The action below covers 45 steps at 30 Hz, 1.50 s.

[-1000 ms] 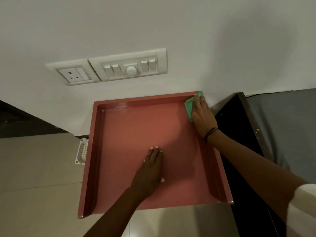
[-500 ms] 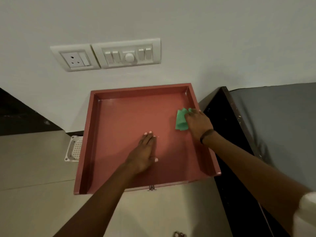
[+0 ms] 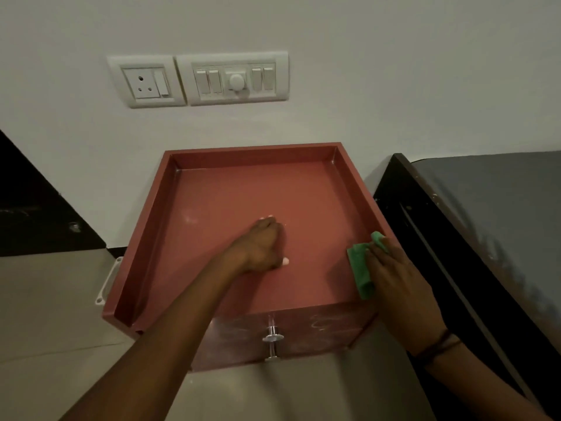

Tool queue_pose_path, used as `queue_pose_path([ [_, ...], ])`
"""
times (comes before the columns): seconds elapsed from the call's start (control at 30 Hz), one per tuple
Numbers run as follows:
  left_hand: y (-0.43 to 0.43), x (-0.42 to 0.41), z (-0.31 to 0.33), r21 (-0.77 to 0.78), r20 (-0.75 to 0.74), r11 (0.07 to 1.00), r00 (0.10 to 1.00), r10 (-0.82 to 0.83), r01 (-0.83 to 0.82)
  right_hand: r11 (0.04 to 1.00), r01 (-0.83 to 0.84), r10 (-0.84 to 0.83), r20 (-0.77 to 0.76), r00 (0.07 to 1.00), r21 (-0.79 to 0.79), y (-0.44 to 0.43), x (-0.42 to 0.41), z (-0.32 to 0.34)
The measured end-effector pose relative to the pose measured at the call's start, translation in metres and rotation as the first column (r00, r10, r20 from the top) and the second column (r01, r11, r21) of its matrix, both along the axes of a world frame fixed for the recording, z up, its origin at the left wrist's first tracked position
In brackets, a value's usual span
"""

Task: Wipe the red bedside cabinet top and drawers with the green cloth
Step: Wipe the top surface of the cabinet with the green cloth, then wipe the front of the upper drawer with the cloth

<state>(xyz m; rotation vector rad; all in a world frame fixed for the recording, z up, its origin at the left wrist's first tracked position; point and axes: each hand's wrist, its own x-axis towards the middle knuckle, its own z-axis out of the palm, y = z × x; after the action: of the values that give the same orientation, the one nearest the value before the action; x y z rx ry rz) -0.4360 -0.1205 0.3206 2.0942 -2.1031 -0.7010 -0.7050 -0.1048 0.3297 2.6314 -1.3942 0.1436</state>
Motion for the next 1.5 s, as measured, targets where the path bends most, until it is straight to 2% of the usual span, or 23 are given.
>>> queue_pose_path([
  [0.1, 0.007, -0.004, -0.007, -0.095, -0.041, 0.995, 0.999, 0.008, -0.012, 0.995, 0.046, -0.066, 0.229, 0.971, 0.094, -0.008, 0.017, -0.017],
  [0.17, 0.015, -0.004, -0.013, -0.167, -0.079, 0.986, 0.997, 0.009, -0.022, 0.993, 0.012, -0.054, 0.351, 0.935, 0.121, -0.019, 0.033, -0.026],
  [0.3, 0.028, -0.001, -0.028, -0.343, -0.19, 0.935, 0.982, 0.023, -0.088, 0.982, 0.04, -0.126, 0.472, 0.873, 0.187, -0.062, 0.082, -0.022],
  [0.37, 0.032, -0.002, -0.033, -0.427, -0.346, 0.883, 0.937, 0.04, -0.196, 0.98, 0.007, -0.102, 0.477, 0.873, 0.197, -0.063, 0.111, -0.024],
  [0.4, 0.033, -0.002, -0.034, -0.428, -0.504, 0.854, 0.863, 0.047, -0.296, 0.982, -0.047, -0.046, 0.476, 0.879, 0.181, -0.05, 0.123, -0.029],
  [0.47, 0.033, 0.002, -0.034, -0.294, -0.813, 0.781, 0.574, 0.098, -0.551, 0.976, -0.183, 0.106, 0.483, 0.869, 0.115, -0.007, 0.137, -0.044],
  [0.5, 0.032, 0.007, -0.035, -0.22, -0.879, 0.736, 0.457, 0.135, -0.64, 0.966, -0.243, 0.171, 0.499, 0.85, 0.084, 0.017, 0.135, -0.052],
  [0.53, 0.032, 0.011, -0.036, -0.192, -0.896, 0.71, 0.417, 0.155, -0.678, 0.952, -0.299, 0.227, 0.516, 0.826, 0.059, 0.039, 0.128, -0.056],
  [0.6, 0.033, 0.016, -0.039, -0.229, -0.863, 0.713, 0.477, 0.166, -0.662, 0.924, -0.38, 0.322, 0.47, 0.822, 0.033, 0.064, 0.103, -0.06],
  [0.67, 0.043, 0.012, -0.036, -0.287, -0.798, 0.742, 0.58, 0.164, -0.605, 0.936, -0.349, 0.3, 0.44, 0.847, 0.034, 0.064, 0.067, -0.054],
  [0.77, 0.058, 0.009, -0.035, -0.351, -0.697, 0.785, 0.702, 0.145, -0.511, 0.992, -0.125, 0.11, 0.43, 0.896, 0.005, 0.046, 0.014, -0.046],
  [0.87, 0.069, 0.011, -0.034, -0.397, -0.653, 0.78, 0.746, 0.13, -0.484, 0.997, 0.079, -0.065, 0.511, 0.857, -0.006, 0.044, 0.003, -0.058],
  [0.93, 0.073, 0.01, -0.033, -0.425, -0.628, 0.773, 0.768, 0.122, -0.471, 0.991, 0.134, -0.098, 0.538, 0.837, -0.029, 0.06, 0.026, -0.072],
  [1.0, 0.073, 0.01, -0.033, -0.457, -0.607, 0.763, 0.787, 0.108, -0.457, 0.999, 0.021, 0.009, 0.557, 0.83, -0.047, 0.084, 0.061, -0.083],
  [1.07, 0.074, 0.009, -0.034, -0.481, -0.602, 0.746, 0.792, 0.1, -0.461, 0.98, -0.187, 0.197, 0.542, 0.817, -0.074, 0.105, 0.091, -0.086],
  [1.17, 0.079, 0.006, -0.034, -0.493, -0.622, 0.737, 0.779, 0.072, -0.462, 0.9, -0.407, 0.436, 0.377, 0.817, -0.158, 0.107, 0.102, -0.08],
  [1.23, 0.081, 0.004, -0.032, -0.512, -0.596, 0.742, 0.801, 0.056, -0.432, 0.889, -0.428, 0.459, 0.343, 0.82, -0.166, 0.094, 0.09, -0.08],
  [1.3, 0.079, 0.007, -0.032, -0.513, -0.572, 0.755, 0.818, 0.053, -0.408, 0.902, -0.379, 0.432, 0.403, 0.807, -0.207, 0.09, 0.08, -0.088],
  [1.4, 0.075, 0.012, -0.032, -0.481, -0.603, 0.769, 0.795, 0.058, -0.421, 0.906, -0.29, 0.408, 0.462, 0.787, -0.307, 0.091, 0.086, -0.105],
  [1.5, 0.076, 0.013, -0.032, -0.474, -0.64, 0.764, 0.768, 0.042, -0.437, 0.924, -0.224, 0.362, 0.521, 0.773, -0.309, 0.084, 0.095, -0.116],
])
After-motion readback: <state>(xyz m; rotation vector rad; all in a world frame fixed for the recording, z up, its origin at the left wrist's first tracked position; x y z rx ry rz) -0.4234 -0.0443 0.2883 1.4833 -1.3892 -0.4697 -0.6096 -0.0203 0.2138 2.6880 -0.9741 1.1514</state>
